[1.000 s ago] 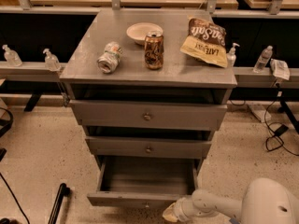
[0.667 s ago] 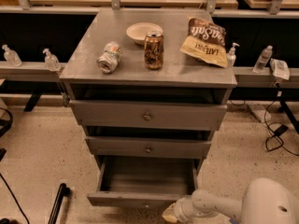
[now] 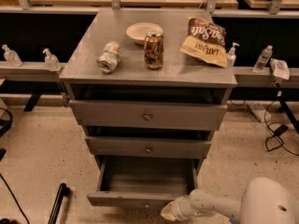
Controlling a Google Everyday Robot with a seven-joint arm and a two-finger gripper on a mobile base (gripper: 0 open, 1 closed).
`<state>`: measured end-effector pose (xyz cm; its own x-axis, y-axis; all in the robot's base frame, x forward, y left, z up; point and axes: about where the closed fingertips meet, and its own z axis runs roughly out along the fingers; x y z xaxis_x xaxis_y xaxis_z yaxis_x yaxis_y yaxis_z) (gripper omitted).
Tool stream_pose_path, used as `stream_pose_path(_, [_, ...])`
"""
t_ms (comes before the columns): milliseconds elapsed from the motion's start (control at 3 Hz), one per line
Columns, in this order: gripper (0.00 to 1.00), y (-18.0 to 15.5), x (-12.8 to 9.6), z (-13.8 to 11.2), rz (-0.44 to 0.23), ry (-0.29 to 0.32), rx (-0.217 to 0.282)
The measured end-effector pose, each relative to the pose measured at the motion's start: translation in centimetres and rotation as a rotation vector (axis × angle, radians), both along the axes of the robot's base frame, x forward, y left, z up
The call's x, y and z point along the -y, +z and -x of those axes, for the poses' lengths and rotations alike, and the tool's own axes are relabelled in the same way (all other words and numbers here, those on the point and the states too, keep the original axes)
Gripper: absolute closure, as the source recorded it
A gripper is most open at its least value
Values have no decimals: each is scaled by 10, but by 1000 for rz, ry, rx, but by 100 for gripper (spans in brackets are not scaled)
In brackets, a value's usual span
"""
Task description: Close bottom drawer
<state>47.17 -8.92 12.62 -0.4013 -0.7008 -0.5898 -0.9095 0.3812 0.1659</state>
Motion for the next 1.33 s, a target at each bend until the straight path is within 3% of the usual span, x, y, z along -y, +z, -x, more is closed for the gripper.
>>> stream_pose_path(667, [100, 3, -12, -33, 9, 5, 74])
stream_pose_path(1333, [100, -8, 5, -31, 7, 3, 86])
